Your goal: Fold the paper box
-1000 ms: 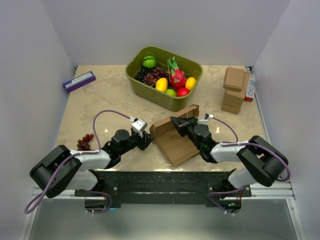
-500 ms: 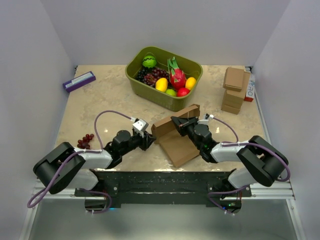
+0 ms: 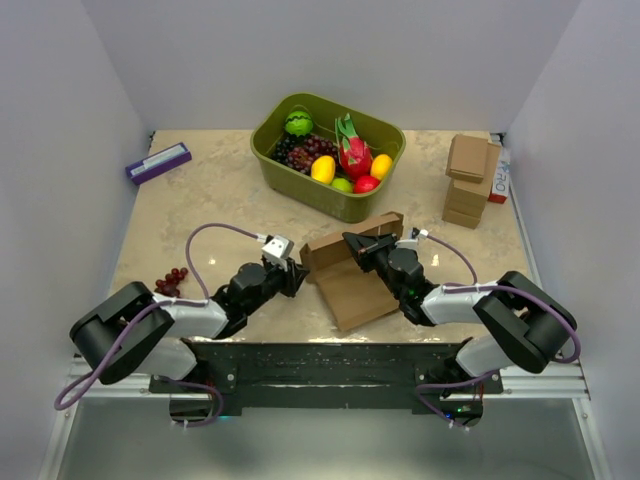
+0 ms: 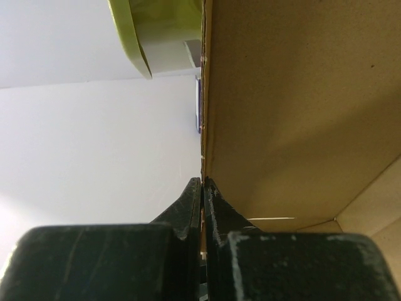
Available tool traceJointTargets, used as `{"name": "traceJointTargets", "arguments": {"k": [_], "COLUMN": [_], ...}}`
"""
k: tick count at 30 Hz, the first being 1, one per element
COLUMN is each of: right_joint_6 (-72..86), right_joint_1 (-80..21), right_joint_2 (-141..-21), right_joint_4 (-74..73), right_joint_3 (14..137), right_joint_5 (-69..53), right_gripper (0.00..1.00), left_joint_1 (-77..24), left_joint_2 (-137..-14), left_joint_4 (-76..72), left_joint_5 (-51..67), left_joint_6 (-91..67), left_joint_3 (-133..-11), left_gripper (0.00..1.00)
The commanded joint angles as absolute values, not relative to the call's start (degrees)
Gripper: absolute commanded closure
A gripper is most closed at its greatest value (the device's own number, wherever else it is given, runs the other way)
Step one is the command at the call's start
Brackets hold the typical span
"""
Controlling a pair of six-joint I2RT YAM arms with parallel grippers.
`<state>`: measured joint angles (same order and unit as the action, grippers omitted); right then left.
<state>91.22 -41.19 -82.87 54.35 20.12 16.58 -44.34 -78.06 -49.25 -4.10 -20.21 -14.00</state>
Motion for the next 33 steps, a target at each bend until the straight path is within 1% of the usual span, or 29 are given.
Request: {"name": "traceJointTargets", "arguments": {"k": [1, 4, 6, 9, 18, 20, 21, 26, 33], "right_joint_6": [90.3, 90.3, 90.4, 90.4, 90.4, 90.5, 90.5, 90.7, 90.7], "right_joint_1": [-41.7, -41.7, -41.7, -41.7, -41.7, -41.7, -41.7, -41.7, -41.7], "right_joint_2": [-83.8, -83.8, -83.7, -83.7, -84.4, -84.5, -84.6, -84.9, -84.9], "right_joint_4": [53.0, 53.2, 53.2, 53.2, 53.3, 53.3, 53.3, 53.6, 53.8], "right_joint_3": [19.2, 19.0, 18.8, 18.8, 19.0, 19.0, 19.0, 19.0, 18.9], "right_joint_5": [16.3, 16.3, 16.4, 16.4, 16.2, 16.2, 16.1, 16.0, 15.9], "right_gripper": [1.00, 1.00, 1.00, 1.00, 1.00, 1.00, 1.00, 1.00, 1.00], "left_joint_1": [-45.6, -45.8, -46.0, -46.3, -48.3, -48.5, -48.5, -48.5, -48.5], "left_joint_2": [-79.5, -80.3, -80.6, -80.7, -82.2, -82.6, -82.8, -83.9, -86.0], "left_joint_4": [-53.0, -52.6, -50.5, -47.9, -46.5, -47.5, -50.2, -58.6, -66.2], "left_joint_5": [-13.4, -15.2, -17.6, -22.3, -27.9, -26.8, -24.4, -17.1, -10.6], "left_joint_6": [-21.0, -21.3, -22.8, -23.3, -23.0, -22.5, -21.9, -19.3, -18.6], "left_joint_3": [-17.0, -17.5, -18.5, -19.2, -20.0, -19.9, -19.2, -16.6, -15.6], "left_gripper": [0.76, 0.77, 0.80, 0.80, 0.81, 0.81, 0.78, 0.74, 0.74]}}
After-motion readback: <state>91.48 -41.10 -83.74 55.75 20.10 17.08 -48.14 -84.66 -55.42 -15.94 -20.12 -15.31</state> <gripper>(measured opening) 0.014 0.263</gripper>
